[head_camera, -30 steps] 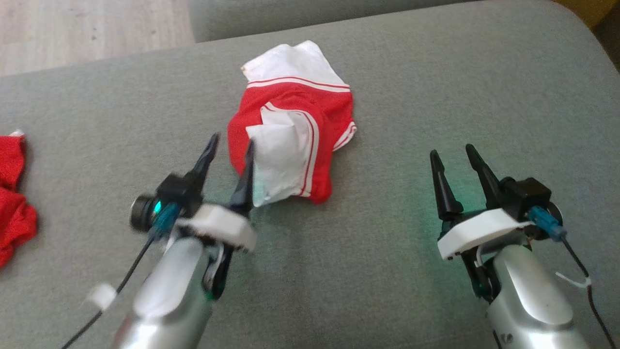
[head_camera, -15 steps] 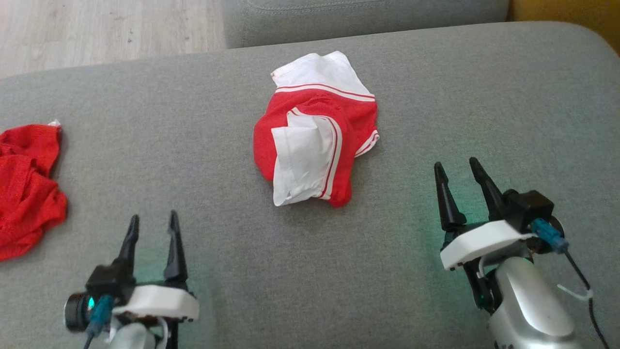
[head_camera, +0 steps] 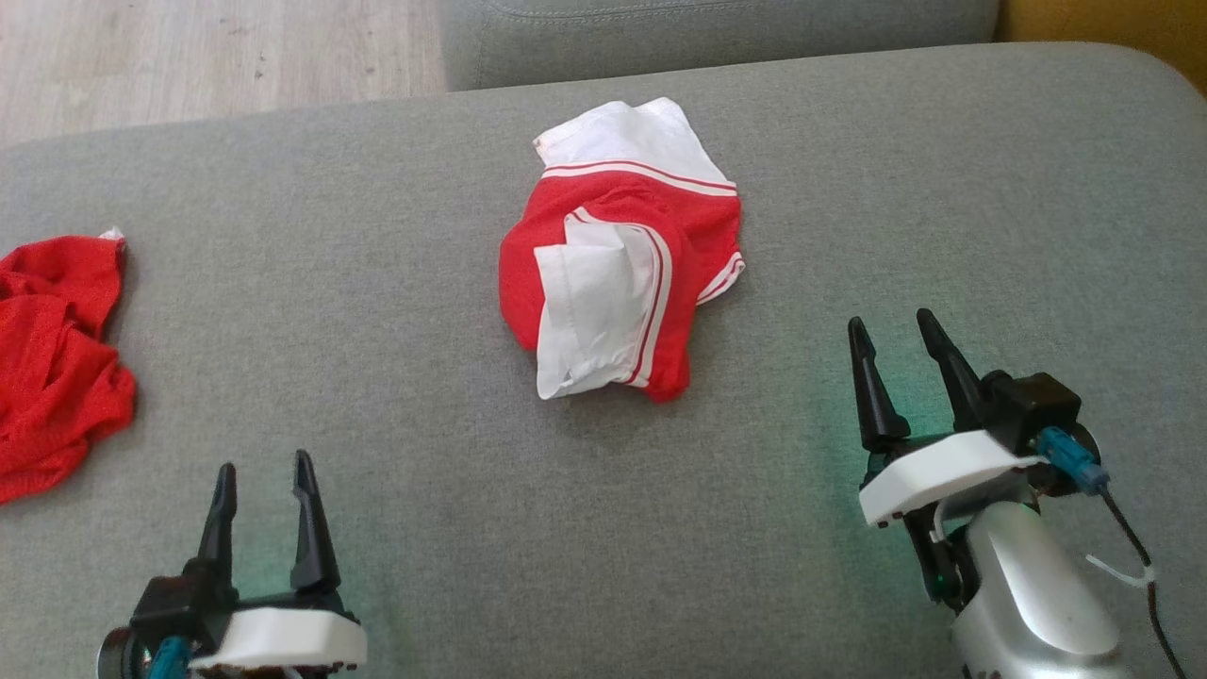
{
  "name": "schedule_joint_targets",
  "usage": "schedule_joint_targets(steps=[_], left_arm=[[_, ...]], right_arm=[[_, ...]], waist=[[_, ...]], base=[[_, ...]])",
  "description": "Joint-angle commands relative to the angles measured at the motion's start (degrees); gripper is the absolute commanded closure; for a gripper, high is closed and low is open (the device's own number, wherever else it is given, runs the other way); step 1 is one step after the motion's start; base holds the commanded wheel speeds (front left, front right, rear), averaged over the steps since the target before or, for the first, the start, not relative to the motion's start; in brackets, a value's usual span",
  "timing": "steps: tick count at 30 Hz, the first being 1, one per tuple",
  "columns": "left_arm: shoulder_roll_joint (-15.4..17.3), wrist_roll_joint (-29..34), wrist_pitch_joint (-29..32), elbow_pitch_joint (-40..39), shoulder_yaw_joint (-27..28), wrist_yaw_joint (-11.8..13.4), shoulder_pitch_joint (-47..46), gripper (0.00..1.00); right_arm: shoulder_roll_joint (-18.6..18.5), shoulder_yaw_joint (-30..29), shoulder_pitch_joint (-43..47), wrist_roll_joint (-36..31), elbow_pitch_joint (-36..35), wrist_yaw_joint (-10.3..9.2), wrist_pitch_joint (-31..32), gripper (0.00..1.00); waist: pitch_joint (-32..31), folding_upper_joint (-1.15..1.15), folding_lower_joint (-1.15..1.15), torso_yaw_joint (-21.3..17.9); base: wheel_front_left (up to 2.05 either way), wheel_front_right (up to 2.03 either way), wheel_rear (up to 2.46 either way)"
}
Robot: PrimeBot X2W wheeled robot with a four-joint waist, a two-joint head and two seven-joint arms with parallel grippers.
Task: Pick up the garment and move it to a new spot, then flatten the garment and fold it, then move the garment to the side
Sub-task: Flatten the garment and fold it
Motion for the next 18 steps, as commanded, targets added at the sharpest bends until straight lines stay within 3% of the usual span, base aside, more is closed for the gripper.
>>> schedule_joint_targets(steps=[1, 6, 11, 14, 18], left_arm=[[0.09, 0.63, -0.54, -1.67, 2.26, -0.13, -1.3, 0.0], [-0.29, 1.44, -0.54, -1.46, 1.85, -1.02, -2.07, 0.0], [-0.34, 0.28, -0.54, -0.64, -0.39, -1.23, -3.13, 0.0], [-0.35, -0.68, -0.54, -0.12, -2.43, -1.02, -3.79, 0.0], [-0.36, -1.4, -0.54, 0.51, -4.91, -0.63, -4.15, 0.0]], right_arm=[[0.57, 0.98, -0.14, -0.12, -1.82, 0.44, -0.32, 0.0], [0.58, 3.97, -1.01, -0.25, -2.76, 0.44, -0.32, 0.0], [0.58, 15.96, -3.83, 1.0, -4.55, 0.44, -0.32, 0.0], [0.58, 22.03, -5.76, 1.84, -2.3, 0.44, -0.32, 0.0], [0.58, 25.34, -8.39, 1.67, 2.62, 0.44, -0.29, 0.0]], waist=[[0.01, 0.0, 0.0, 0.08], [0.76, 0.0, 0.0, 1.05], [2.07, 0.0, 0.0, 3.93], [2.65, 0.0, 0.0, 6.69], [3.49, 0.0, 0.0, 10.28]], base=[[0.0, 0.0, 0.0], [0.0, 0.0, 0.0], [0.0, 0.0, 0.0], [0.0, 0.0, 0.0], [0.0, 0.0, 0.0]])
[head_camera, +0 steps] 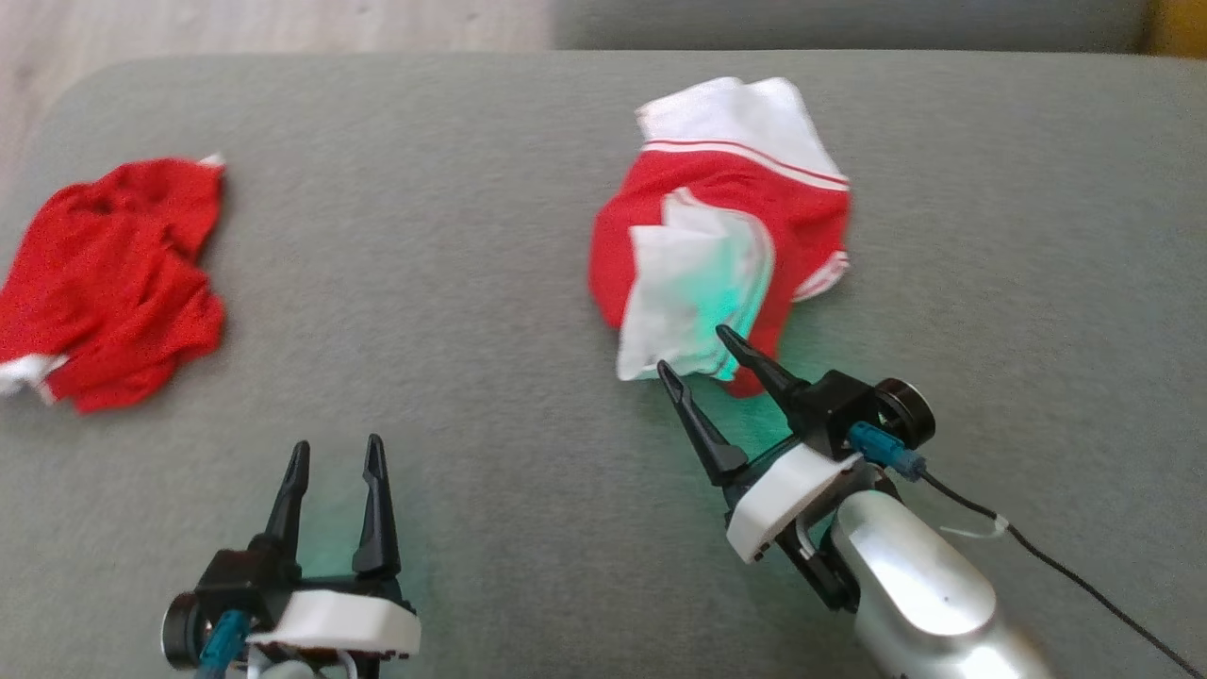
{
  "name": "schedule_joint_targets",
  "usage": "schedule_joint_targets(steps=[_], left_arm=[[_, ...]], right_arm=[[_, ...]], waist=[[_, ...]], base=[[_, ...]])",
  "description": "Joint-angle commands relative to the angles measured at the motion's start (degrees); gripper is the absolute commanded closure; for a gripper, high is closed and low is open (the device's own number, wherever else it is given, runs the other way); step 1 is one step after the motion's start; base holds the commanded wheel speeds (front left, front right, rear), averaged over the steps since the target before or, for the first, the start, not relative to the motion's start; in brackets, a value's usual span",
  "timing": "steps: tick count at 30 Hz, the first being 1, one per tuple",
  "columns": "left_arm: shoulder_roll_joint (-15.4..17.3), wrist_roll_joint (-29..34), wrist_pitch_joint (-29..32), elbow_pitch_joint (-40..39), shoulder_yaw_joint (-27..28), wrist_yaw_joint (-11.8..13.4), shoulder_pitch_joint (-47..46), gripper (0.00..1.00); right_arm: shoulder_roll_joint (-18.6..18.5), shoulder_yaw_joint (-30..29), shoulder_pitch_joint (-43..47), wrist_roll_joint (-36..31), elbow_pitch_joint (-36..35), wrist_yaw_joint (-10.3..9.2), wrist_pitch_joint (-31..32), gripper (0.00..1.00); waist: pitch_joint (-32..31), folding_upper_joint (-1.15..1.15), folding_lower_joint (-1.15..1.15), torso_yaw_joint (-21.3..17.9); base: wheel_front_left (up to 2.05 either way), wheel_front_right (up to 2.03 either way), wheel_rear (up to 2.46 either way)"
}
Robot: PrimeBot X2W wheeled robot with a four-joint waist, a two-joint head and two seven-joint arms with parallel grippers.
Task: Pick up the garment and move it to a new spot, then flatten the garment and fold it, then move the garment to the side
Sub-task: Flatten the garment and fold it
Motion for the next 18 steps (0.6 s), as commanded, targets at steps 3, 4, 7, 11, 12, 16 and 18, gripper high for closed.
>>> schedule_joint_targets(steps=[3, 4, 7, 11, 12, 16, 18], left_arm=[[0.16, -1.46, -0.56, -1.08, 0.5, 0.82, -1.77, 0.0], [0.16, -1.6, -0.56, -1.04, 0.23, 0.84, -1.78, 0.0], [0.15, -2.06, -0.56, -0.94, -0.31, 1.01, -1.81, 0.0], [0.15, -2.42, -0.56, -1.08, -0.95, 1.24, -2.27, 0.0], [0.15, -2.44, -0.56, -1.13, -1.11, 1.28, -2.44, 0.0], [0.15, -2.64, -0.56, -1.18, -1.51, 1.43, -2.96, 0.0], [0.15, -2.74, -0.56, -1.02, -1.75, 1.46, -3.24, 0.0]], right_arm=[[0.53, 1.3, -3.41, -1.52, 3.2, 0.43, -0.15, 0.0], [0.53, 1.02, -3.81, -2.2, 4.28, 0.43, -0.15, 0.0], [0.53, 0.16, -4.5, -3.42, 6.68, 0.43, -0.19, 0.0], [0.53, -1.07, -5.13, -4.14, 8.4, 0.43, -0.24, 0.15], [0.53, -1.33, -5.29, -4.25, 8.61, 0.43, -0.25, 0.85], [0.53, -2.05, -5.56, -4.1, 8.75, 0.43, -0.29, 1.0], [0.53, -2.64, -5.73, -3.81, 7.4, 0.43, -0.3, 1.0]], waist=[[1.74, 0.0, 0.0, 4.58], [1.98, 0.0, 0.0, 5.1], [2.59, 0.0, 0.0, 6.22], [3.46, 0.0, 0.0, 6.99], [3.67, 0.0, 0.0, 7.09], [4.08, 0.0, 0.0, 7.18], [4.22, 0.0, 0.0, 7.1]], base=[[0.0, 0.0, 0.0], [0.0, 0.0, 0.0], [0.0, 0.0, 0.0], [0.0, 0.0, 0.0], [0.0, 0.0, 0.0], [0.0, 0.0, 0.0], [0.0, 0.0, 0.0]])
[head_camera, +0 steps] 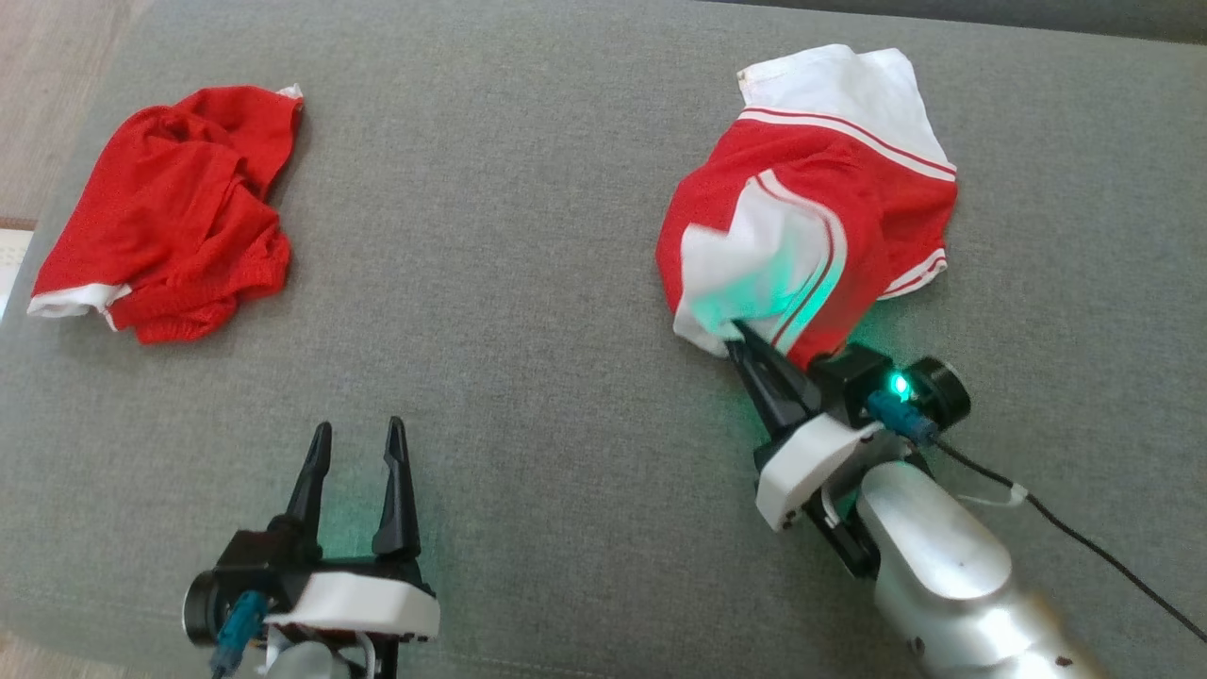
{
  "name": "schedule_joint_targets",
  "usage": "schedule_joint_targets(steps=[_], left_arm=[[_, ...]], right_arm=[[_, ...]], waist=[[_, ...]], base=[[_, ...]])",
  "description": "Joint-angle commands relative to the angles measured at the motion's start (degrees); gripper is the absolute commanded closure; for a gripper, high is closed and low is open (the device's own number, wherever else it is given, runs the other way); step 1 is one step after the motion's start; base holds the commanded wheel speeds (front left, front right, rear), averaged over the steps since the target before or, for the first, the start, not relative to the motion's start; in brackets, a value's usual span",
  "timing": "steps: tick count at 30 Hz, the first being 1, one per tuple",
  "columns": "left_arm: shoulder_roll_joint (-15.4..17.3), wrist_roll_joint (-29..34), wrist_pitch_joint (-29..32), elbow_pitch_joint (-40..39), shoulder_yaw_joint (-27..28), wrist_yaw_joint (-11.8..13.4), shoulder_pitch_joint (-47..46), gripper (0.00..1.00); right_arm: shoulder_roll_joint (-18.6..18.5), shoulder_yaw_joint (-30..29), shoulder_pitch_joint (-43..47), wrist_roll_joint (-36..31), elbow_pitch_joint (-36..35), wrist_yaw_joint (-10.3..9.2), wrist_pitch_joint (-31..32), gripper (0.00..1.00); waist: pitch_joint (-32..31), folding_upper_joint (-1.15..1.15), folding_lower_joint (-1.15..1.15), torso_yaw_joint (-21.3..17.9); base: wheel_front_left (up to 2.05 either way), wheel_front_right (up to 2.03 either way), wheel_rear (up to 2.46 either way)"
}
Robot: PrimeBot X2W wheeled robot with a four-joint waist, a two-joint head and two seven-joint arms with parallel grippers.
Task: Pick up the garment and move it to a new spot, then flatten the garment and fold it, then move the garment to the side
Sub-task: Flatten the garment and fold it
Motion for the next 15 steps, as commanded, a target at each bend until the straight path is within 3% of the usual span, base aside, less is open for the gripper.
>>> schedule_joint_targets(steps=[1, 8, 15], left_arm=[[0.2, -0.38, -0.54, -1.29, 1.56, 0.48, -1.57, 0.0], [0.19, -0.76, -0.55, -0.46, 1.11, 0.33, -1.62, 0.0], [0.19, -1.29, -0.55, 0.86, -1.31, -0.49, -1.1, 0.0]], right_arm=[[0.7, 0.53, -1.39, 0.25, -2.71, 0.43, -0.35, 1.0], [0.7, 3.26, -2.45, 4.45, -14.19, 0.43, -0.36, 1.0], [0.7, 9.35, -17.43, 12.45, -28.63, 0.43, -0.36, 1.0]], waist=[[-0.03, 0.0, -0.01, -0.12], [-1.69, 0.0, -0.01, 0.17], [-4.31, 0.0, -0.01, 3.76]], base=[[0.0, 0.0, 0.0], [0.0, 0.0, 0.0], [0.0, 0.0, 0.0]])
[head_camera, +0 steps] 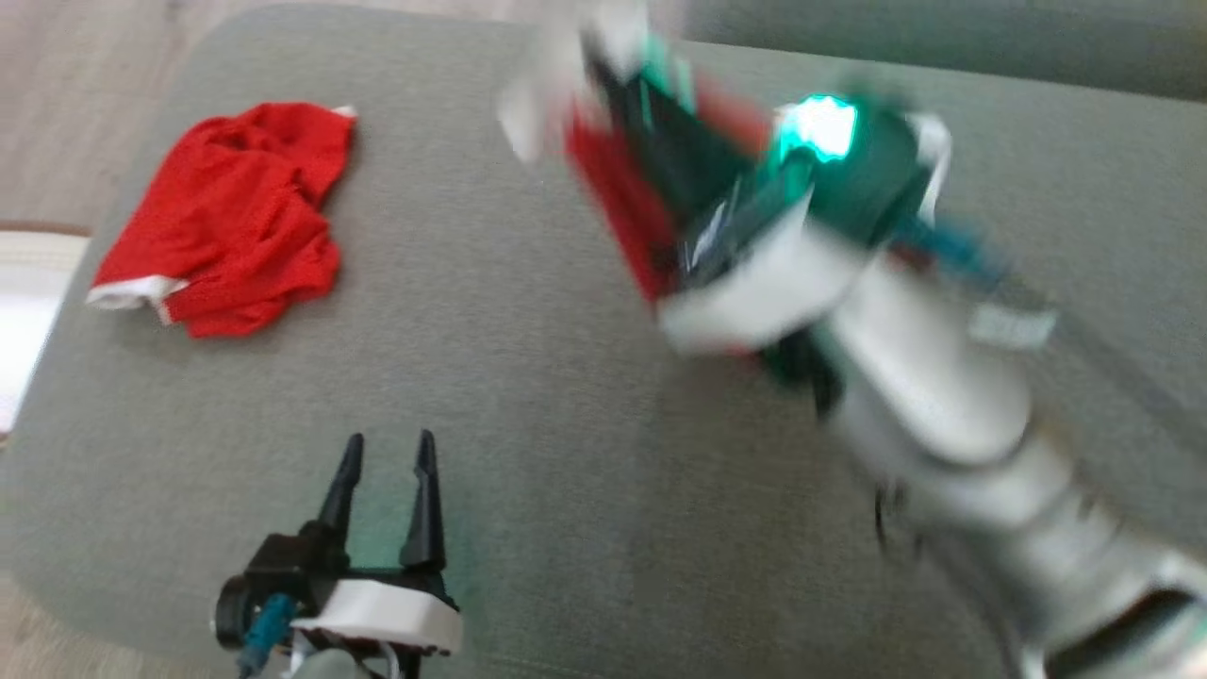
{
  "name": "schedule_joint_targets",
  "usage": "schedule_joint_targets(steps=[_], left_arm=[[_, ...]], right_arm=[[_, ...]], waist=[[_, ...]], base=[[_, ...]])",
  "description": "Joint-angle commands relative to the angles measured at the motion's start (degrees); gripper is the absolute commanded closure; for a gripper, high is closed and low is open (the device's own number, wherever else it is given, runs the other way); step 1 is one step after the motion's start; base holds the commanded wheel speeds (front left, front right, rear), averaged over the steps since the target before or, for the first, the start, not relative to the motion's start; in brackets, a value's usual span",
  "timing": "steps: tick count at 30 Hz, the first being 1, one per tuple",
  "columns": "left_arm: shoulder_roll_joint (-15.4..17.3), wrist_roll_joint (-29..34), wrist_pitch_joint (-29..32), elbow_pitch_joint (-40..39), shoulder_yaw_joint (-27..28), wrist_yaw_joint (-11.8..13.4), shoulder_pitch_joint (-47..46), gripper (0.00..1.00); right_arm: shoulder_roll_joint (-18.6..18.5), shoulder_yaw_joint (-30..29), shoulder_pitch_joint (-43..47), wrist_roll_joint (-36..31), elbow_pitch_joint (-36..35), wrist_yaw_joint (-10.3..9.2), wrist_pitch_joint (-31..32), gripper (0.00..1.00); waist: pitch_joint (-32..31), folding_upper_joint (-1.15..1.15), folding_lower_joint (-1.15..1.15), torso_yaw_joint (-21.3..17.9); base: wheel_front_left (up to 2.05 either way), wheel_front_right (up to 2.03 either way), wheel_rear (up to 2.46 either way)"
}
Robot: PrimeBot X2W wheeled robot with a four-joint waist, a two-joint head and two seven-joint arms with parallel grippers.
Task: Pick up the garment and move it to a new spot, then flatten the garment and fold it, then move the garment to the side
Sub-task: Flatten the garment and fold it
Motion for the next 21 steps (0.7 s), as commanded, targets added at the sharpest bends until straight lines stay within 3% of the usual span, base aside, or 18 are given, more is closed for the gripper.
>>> schedule_joint_targets(steps=[1, 7, 12, 21], left_arm=[[0.19, -0.42, -0.55, -0.98, 0.88, -0.16, -0.51, 0.0], [0.19, -1.2, -0.55, -0.13, -0.89, 0.48, 1.48, 0.0], [0.19, -1.68, -0.55, -0.81, -0.57, 0.98, 2.04, 0.0], [0.19, -1.14, -0.55, -1.16, -0.73, 0.69, 0.88, 0.0]], right_arm=[[1.31, 0.02, -4.34, 0.82, -3.12, 0.43, -0.35, 1.0], [1.31, -4.9, -17.49, 3.68, -4.1, 0.43, -0.35, 1.0], [0.49, -9.12, -21.01, -0.28, 1.29, 0.43, -0.36, 1.0], [-15.23, -19.48, -5.42, -1.66, 4.95, 0.43, -0.36, 1.0]], waist=[[-1.1, 0.0, 0.0, 2.09], [-2.43, 0.0, 0.0, 5.6], [-1.71, 0.0, 0.0, 5.44], [0.36, 0.0, 0.0, 0.75]], base=[[0.0, 0.0, 0.0], [0.0, 0.0, 0.0], [0.0, 0.0, 0.0], [0.0, 0.0, 0.0]])
